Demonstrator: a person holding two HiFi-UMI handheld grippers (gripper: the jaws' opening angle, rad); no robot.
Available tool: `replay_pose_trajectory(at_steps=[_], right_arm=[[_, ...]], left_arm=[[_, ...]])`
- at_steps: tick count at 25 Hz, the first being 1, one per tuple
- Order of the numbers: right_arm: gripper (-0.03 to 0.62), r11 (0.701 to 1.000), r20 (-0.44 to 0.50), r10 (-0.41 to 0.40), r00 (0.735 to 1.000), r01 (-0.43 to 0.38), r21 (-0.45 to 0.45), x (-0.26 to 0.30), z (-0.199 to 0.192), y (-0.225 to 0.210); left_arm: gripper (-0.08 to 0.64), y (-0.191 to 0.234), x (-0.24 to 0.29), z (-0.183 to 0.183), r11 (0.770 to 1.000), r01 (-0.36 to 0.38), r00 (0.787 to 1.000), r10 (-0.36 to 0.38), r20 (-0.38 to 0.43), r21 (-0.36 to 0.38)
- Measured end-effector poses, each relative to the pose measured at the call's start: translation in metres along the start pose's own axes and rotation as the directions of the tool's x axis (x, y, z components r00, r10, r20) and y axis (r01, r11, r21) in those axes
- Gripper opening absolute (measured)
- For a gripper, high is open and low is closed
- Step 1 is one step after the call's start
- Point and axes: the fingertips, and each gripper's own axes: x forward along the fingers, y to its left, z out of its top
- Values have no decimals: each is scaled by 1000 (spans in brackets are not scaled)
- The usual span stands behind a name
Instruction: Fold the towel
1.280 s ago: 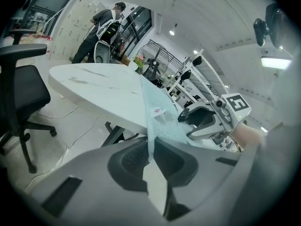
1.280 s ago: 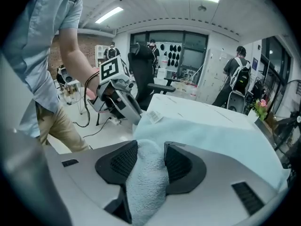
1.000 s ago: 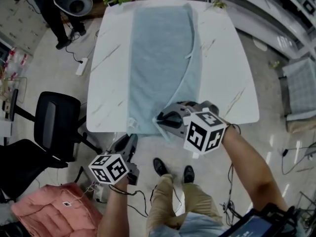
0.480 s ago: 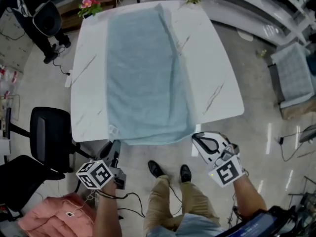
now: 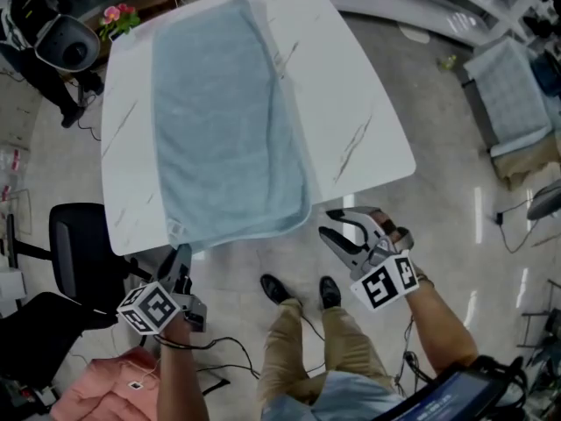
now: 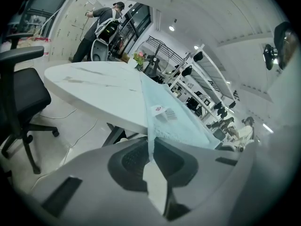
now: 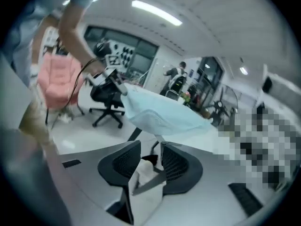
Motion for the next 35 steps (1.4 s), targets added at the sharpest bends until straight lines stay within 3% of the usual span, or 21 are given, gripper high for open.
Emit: replay_pose_trajectory(at_steps=[2, 5, 13, 16, 17, 19, 22, 25, 29, 35], right_arm=[[168, 976, -21, 16, 1000, -20, -217, -3, 6, 3], [201, 919, -15, 78, 997, -78, -385, -4, 23, -2], [229, 762, -78, 247, 966, -243, -600, 21, 39, 7], [125, 738, -81, 259, 962, -251, -626, 23, 36, 14], [75, 744, -76, 255, 964, -245, -622, 23, 36, 14], [35, 773, -58, 246, 968, -232, -590, 21, 37, 12], [29, 835, -16, 221, 975, -198, -514, 14, 41, 4], [29, 877, 13, 188, 982, -162, -453, 4, 43, -2], [28, 917, 48, 168, 985, -138, -374, -10, 52, -2], [26, 957, 92, 125, 988, -96, -273, -48, 81, -6]], left_arm=[[35, -2, 1, 1, 1000, -3, 1000, 3, -11, 7], [35, -2, 2, 1, 1000, -6, 1000, 7, -27, 31], [35, -4, -2, -1, 999, -15, 999, 16, -32, 38], [35, -4, -3, -2, 999, -4, 999, 6, -36, 34], [35, -5, -5, -2, 1000, -1, 999, 2, -38, 31], [35, -5, -9, 0, 1000, 5, 999, -4, -37, 23], [35, -10, -19, 5, 1000, 1, 999, 0, -44, 14], [35, -17, -27, 10, 1000, 20, 999, -20, -46, 11], [35, -32, -43, 17, 999, 19, 999, -18, -35, 34], [35, -66, -84, 36, 999, 0, 999, -3, 53, 52]])
